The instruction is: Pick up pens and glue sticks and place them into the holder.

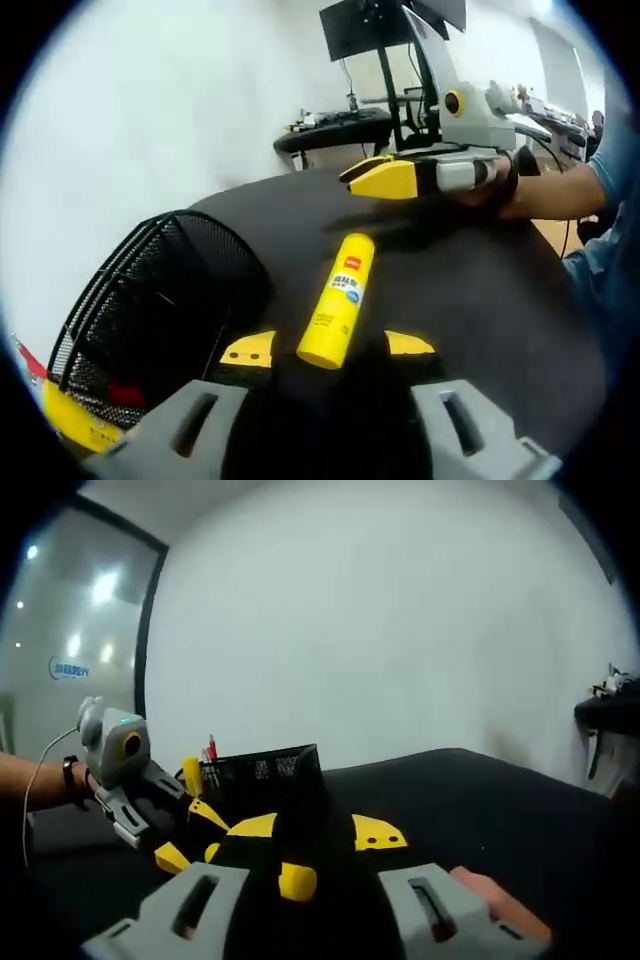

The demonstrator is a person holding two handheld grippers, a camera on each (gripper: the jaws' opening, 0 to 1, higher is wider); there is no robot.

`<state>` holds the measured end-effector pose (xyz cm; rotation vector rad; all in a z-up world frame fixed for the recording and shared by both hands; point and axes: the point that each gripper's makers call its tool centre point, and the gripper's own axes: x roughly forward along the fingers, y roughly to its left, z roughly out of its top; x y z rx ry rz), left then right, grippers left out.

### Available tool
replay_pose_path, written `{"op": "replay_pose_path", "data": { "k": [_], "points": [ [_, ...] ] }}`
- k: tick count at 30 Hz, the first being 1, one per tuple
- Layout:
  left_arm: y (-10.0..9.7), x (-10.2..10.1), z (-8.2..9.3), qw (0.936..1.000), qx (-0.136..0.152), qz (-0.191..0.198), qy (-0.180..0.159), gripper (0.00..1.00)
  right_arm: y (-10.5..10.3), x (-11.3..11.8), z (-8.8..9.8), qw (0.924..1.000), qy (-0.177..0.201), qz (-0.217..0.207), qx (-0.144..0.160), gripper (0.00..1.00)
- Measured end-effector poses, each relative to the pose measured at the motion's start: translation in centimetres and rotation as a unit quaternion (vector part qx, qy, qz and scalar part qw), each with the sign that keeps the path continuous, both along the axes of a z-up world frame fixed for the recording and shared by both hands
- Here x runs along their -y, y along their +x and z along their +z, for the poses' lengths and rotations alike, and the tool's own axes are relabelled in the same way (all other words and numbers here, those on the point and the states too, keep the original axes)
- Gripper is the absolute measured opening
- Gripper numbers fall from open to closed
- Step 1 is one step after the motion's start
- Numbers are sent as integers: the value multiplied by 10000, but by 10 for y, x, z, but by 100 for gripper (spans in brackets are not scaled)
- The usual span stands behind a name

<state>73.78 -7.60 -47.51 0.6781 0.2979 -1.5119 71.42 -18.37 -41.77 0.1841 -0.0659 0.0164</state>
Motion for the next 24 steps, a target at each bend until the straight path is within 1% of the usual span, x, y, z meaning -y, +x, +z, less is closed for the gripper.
{"op": "replay_pose_path", "data": {
  "k": [2,4,7,10,16,20,22,23,24],
  "points": [
    [-2,2,0,9999,-125,21,-39,33,0,0,0,10000,38,-1,11,23],
    [1,5,-2,9997,-226,39,-49,30,-1,0,1,10000,79,-8,21,23],
    [-1,3,-4,9997,-244,56,-30,28,-1,0,0,9999,101,-10,18,23],
    [-1,3,-2,9995,-308,102,-33,26,-1,1,0,9999,128,-15,4,23],
    [-16,0,2,9993,-351,31,131,25,-1,3,-1,9998,182,-41,-2,22],
    [-26,0,5,9987,-434,-131,244,25,-1,3,-1,9998,191,-49,0,22],
    [-30,1,6,9986,-361,-231,325,25,-1,3,-1,9998,209,-50,4,22],
    [-30,1,6,9986,-248,-275,389,25,-1,3,-1,9997,219,-50,5,22],
    [-27,0,4,9984,-48,-303,482,25,-1,4,-1,9997,226,-58,4,22]
  ]
}}
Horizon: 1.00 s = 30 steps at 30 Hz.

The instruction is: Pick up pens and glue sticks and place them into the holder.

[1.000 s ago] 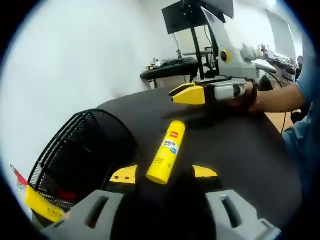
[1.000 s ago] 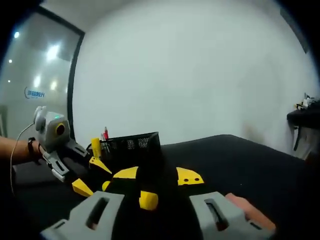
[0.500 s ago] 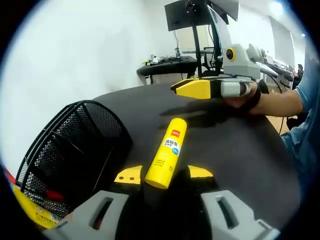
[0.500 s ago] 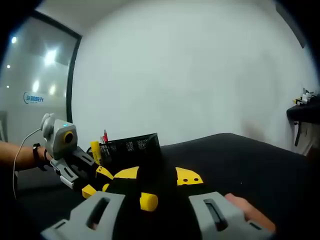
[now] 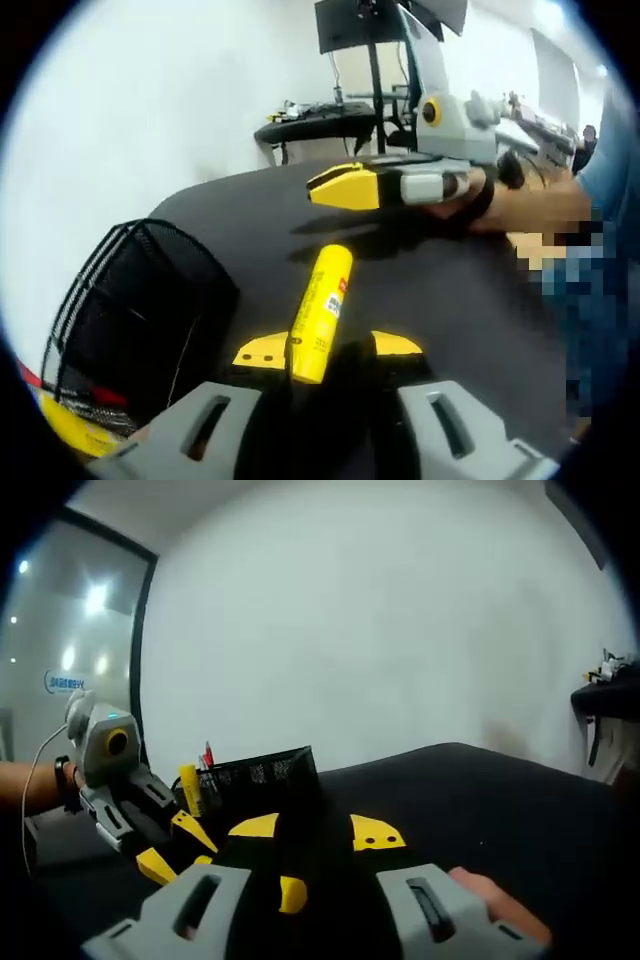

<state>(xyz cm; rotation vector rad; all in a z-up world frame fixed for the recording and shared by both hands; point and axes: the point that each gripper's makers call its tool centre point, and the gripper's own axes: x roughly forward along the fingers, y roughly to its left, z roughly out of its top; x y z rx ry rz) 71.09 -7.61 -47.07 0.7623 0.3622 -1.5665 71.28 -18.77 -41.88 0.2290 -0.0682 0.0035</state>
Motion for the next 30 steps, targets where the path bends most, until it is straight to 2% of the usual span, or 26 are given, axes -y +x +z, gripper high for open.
{"op": "replay_pose_path", "data": {
  "k": [6,18,20,21,22,27,29,30],
  "points": [
    [11,6,-7,9997,-7,11,225,26,1,0,-1,10000,2,-1,-17,22],
    [27,17,-24,9945,33,-168,1038,25,0,1,-1,10000,25,-17,-22,22],
    [23,15,-24,9926,-88,-177,1199,23,-1,0,-1,10000,26,-14,-17,22],
    [26,17,-24,9923,-44,-135,1228,18,-2,0,-1,10000,31,-15,-15,22],
    [29,18,-23,9918,138,-200,1255,17,-1,1,-1,10000,35,-18,-8,22],
    [30,14,-20,9902,-22,-102,1394,15,-3,0,-1,10000,64,-7,-2,22],
    [31,12,-16,9911,-66,-47,1328,15,-3,-1,0,10000,69,-7,12,21],
    [29,12,-13,9924,-218,0,1210,15,-3,-1,0,10000,75,-5,5,21]
  ]
}}
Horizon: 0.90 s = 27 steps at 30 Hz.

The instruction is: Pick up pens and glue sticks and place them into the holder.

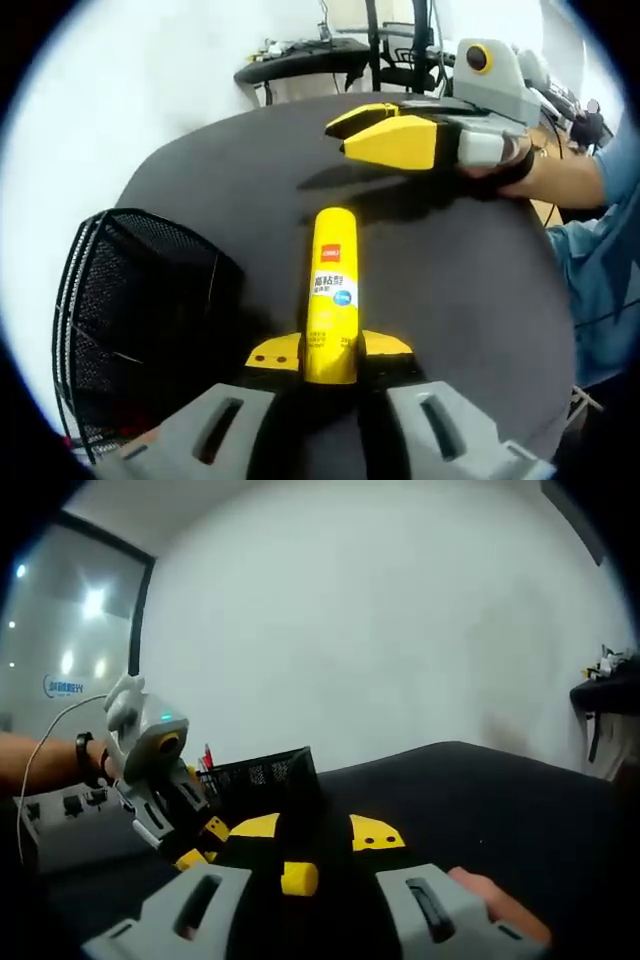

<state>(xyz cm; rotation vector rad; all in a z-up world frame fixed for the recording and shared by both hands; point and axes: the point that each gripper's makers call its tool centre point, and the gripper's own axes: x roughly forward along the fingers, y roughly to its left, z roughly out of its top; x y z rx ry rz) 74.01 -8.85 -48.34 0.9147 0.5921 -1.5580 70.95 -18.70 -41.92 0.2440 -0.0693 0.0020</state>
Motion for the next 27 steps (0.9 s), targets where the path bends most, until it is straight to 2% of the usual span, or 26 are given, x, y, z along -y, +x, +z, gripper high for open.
{"op": "replay_pose_path", "data": {
  "k": [3,8,14,20,23,25,26,27],
  "points": [
    [-3,-2,11,9990,-209,194,-345,14,0,1,1,10000,32,3,18,21],
    [-7,-21,18,9967,-368,481,-533,14,0,4,1,9999,113,-35,47,21],
    [-9,-39,20,9908,-688,882,-762,14,-4,5,3,9993,352,-42,96,21],
    [-32,-68,12,9938,-602,867,-338,14,-4,6,2,9992,398,-51,94,21],
    [-40,-84,1,9955,-479,814,-13,14,-4,7,2,9992,378,-44,80,21],
    [-39,-93,-10,9963,-232,801,196,15,-3,7,2,9993,377,-42,79,21],
    [-41,-95,-13,9963,-209,802,208,15,-4,5,3,9992,380,-36,78,21],
    [-51,-91,-8,9963,-223,830,48,15,-5,4,3,9992,380,-31,71,21]
  ]
}}
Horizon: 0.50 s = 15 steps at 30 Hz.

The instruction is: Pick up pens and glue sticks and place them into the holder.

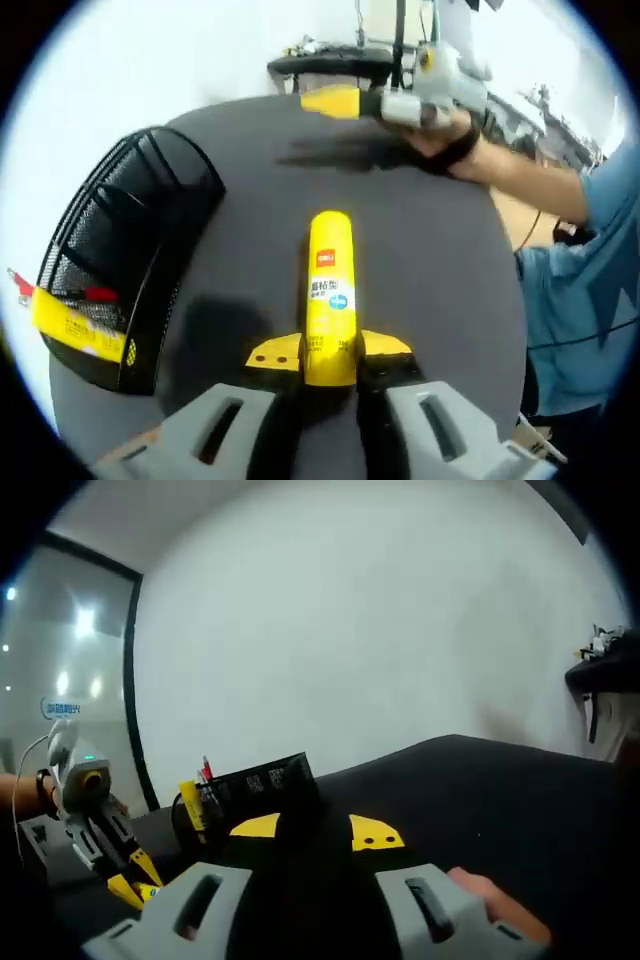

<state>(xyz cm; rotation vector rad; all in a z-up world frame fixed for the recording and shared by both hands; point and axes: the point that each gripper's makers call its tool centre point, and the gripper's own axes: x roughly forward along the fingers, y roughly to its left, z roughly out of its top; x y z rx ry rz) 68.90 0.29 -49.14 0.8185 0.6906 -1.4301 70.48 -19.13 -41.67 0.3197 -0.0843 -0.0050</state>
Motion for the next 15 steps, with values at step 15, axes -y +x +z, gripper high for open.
{"op": "replay_pose_path", "data": {
  "k": [15],
  "points": [
    [-4,24,-10,9946,-205,-214,998,16,6,3,-3,9999,-86,31,-69,21]
  ]
}}
